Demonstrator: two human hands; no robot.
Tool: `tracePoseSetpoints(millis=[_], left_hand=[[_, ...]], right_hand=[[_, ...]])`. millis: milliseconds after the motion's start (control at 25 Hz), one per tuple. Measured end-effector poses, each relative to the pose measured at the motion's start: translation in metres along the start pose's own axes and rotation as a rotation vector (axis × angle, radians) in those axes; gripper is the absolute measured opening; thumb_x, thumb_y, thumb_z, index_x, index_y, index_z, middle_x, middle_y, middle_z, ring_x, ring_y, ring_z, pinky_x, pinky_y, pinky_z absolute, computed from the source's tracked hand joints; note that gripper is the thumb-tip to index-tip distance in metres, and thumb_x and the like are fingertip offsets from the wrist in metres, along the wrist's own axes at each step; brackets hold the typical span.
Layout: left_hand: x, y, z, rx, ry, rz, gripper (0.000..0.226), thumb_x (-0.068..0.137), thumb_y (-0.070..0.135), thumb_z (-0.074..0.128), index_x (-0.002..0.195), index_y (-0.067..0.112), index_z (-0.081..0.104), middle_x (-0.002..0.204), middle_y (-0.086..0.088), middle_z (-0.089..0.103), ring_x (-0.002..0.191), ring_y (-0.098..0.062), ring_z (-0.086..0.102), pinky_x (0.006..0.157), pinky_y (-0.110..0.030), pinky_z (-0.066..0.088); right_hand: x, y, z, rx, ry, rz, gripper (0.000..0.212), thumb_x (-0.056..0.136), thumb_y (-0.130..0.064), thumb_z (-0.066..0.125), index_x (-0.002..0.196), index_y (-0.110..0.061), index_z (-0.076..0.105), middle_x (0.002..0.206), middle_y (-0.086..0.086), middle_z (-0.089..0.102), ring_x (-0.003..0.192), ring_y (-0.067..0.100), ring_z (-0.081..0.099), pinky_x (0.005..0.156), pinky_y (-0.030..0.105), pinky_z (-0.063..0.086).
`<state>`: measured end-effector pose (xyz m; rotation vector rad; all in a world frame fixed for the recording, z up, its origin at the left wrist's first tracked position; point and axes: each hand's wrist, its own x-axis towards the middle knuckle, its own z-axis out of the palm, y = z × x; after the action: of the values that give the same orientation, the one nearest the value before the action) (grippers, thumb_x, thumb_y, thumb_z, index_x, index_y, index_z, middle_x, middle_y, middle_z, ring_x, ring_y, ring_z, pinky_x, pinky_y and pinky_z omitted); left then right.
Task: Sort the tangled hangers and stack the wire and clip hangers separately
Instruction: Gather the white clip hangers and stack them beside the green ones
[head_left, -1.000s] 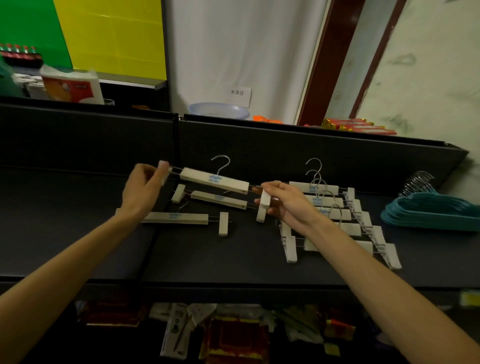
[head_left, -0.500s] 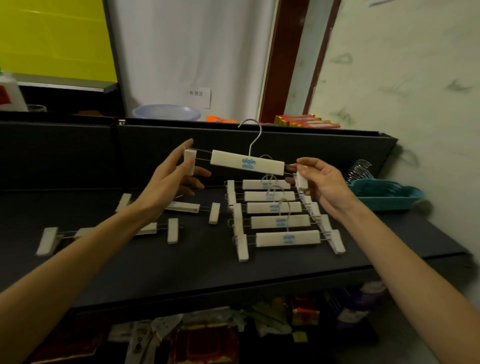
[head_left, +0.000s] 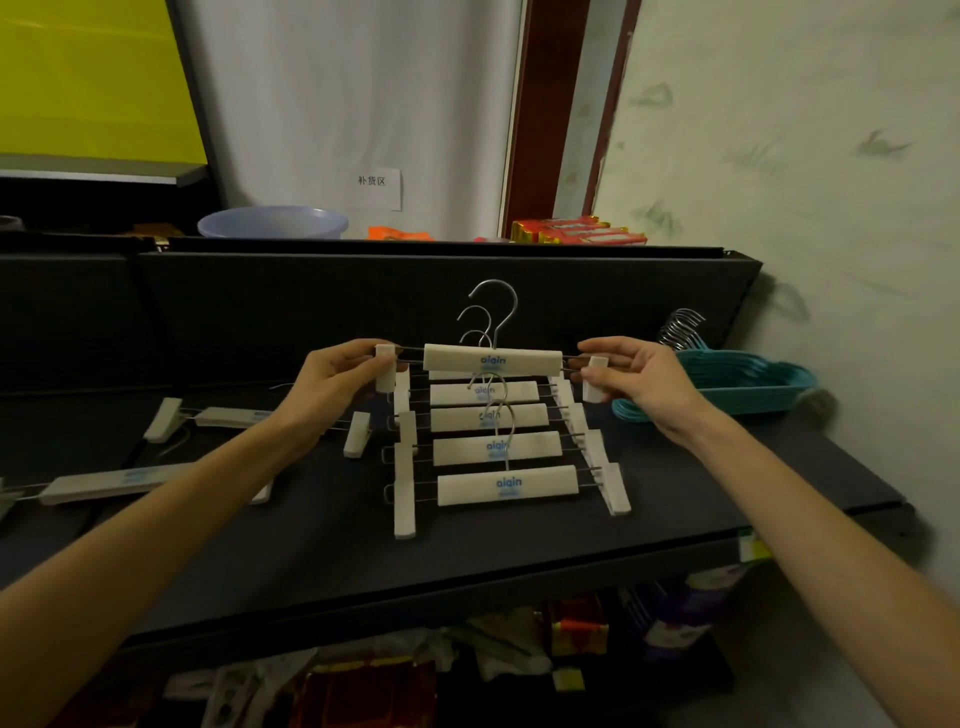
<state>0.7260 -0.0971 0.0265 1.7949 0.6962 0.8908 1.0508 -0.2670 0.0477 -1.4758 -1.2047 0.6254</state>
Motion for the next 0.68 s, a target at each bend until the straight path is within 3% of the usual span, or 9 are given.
tracePoseSetpoints(millis=[280, 440, 600, 680], left_hand=[[0.002, 0.002, 0.014, 0.011, 0.039, -0.049, 0.020, 0.101, 0.023, 0.054, 0.116, 0.026, 0.068, 0.109, 0.001, 0.072, 0.098, -0.010, 0.071, 0.073, -0.020, 0.058], [-0.002, -0.001, 0.022, 0.037, 0.069, -0.125, 0.018, 0.100, 0.020, 0.056, 0.112, 0.025, 0.069, 0.102, 0.003, 0.073, 0.091, -0.002, 0.071, 0.066, -0.014, 0.054], [-0.011, -0.005, 0.020, 0.156, 0.008, -0.111, 0.015, 0.098, 0.022, 0.059, 0.106, 0.029, 0.069, 0.097, 0.019, 0.073, 0.087, 0.005, 0.068, 0.064, -0.008, 0.050], [-0.012, -0.007, 0.019, 0.178, -0.001, -0.108, 0.014, 0.097, 0.022, 0.060, 0.105, 0.028, 0.070, 0.098, 0.017, 0.073, 0.088, 0.004, 0.067, 0.066, -0.011, 0.050]], right_hand=[[0.015, 0.025, -0.004, 0.001, 0.015, 0.002, 0.027, 0.092, -0.006, 0.067, 0.119, -0.010, 0.070, 0.107, 0.003, 0.077, 0.096, 0.014, 0.074, 0.063, 0.018, 0.055], [0.017, 0.036, 0.002, -0.092, 0.015, 0.018, 0.022, 0.094, -0.008, 0.066, 0.115, -0.015, 0.072, 0.102, -0.002, 0.076, 0.079, 0.001, 0.072, 0.057, 0.017, 0.052], [0.012, 0.045, -0.002, -0.106, 0.000, 0.014, 0.020, 0.094, -0.010, 0.067, 0.113, -0.014, 0.074, 0.101, 0.000, 0.076, 0.091, 0.008, 0.073, 0.065, 0.017, 0.056], [0.010, 0.047, -0.002, -0.108, 0.001, -0.004, 0.020, 0.093, -0.009, 0.067, 0.111, -0.012, 0.074, 0.101, -0.001, 0.077, 0.095, 0.004, 0.072, 0.074, 0.013, 0.054]])
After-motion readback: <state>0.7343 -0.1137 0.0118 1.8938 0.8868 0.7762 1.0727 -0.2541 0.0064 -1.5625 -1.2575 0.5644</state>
